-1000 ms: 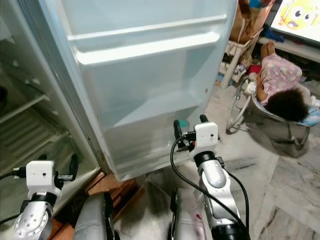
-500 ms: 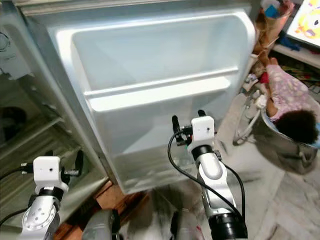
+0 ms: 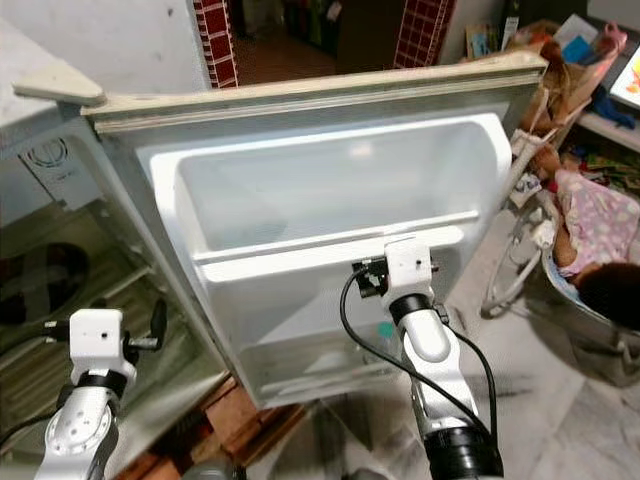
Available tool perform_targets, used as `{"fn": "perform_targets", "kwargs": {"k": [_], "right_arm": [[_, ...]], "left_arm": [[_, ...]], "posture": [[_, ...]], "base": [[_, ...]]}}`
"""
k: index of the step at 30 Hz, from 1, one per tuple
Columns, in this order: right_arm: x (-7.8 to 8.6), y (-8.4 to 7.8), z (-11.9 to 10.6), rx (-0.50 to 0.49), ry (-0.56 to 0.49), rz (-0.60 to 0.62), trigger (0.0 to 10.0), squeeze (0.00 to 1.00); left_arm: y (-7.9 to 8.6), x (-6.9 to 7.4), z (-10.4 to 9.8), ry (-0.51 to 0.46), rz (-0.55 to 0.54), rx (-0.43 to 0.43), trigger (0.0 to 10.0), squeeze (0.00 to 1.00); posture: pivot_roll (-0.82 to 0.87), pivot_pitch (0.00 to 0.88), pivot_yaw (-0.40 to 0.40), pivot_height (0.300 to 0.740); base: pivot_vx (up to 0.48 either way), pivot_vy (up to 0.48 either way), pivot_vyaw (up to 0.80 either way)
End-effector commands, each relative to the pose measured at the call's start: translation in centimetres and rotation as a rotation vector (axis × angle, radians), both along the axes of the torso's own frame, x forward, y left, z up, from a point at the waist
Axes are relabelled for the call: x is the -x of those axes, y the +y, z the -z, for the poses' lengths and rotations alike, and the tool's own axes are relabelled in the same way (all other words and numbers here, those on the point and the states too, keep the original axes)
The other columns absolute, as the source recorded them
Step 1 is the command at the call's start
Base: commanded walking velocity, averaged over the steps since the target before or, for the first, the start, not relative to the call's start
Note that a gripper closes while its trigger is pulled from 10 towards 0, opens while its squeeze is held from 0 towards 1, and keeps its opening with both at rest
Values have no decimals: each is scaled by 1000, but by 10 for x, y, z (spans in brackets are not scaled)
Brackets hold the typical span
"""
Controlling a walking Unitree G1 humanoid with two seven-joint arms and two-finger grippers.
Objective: Restocking fridge
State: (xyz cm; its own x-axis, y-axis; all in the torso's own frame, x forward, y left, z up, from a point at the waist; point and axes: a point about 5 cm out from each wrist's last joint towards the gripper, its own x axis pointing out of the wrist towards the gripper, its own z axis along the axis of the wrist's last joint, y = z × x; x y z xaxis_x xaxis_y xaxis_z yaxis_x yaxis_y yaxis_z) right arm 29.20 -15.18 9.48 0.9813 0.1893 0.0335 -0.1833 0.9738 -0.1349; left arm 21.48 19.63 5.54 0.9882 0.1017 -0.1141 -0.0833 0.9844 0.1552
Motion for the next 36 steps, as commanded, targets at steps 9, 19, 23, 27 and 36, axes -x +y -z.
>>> {"fn": "perform_targets", "kwargs": {"k": [9,19,23,27,36], "right_arm": [[-9,2,-1,38,10,-31,10000,0],[-6,6,-7,24,-28,-83,10000,0],[-6,1,-3,27,-6,-60,10000,0],[-7,0,-2,38,3,-47,10000,0],[-7,6,-1,6,27,-55,10000,0]], "left_arm": [[0,1,4,19,4,-18,10000,0],[-3,1,3,18,16,-22,10000,0],[-3,0,3,18,22,-24,10000,0],[-2,0,3,18,23,-30,10000,0],[-1,-1,1,5,57,-31,10000,0]], "posture": [[29,0,3,740],[23,0,6,740],[19,0,6,740],[18,0,6,740],[18,1,5,740]], "base": [[-273,0,0],[-277,0,0],[-254,0,0],[-63,0,0],[0,0,0]]}}
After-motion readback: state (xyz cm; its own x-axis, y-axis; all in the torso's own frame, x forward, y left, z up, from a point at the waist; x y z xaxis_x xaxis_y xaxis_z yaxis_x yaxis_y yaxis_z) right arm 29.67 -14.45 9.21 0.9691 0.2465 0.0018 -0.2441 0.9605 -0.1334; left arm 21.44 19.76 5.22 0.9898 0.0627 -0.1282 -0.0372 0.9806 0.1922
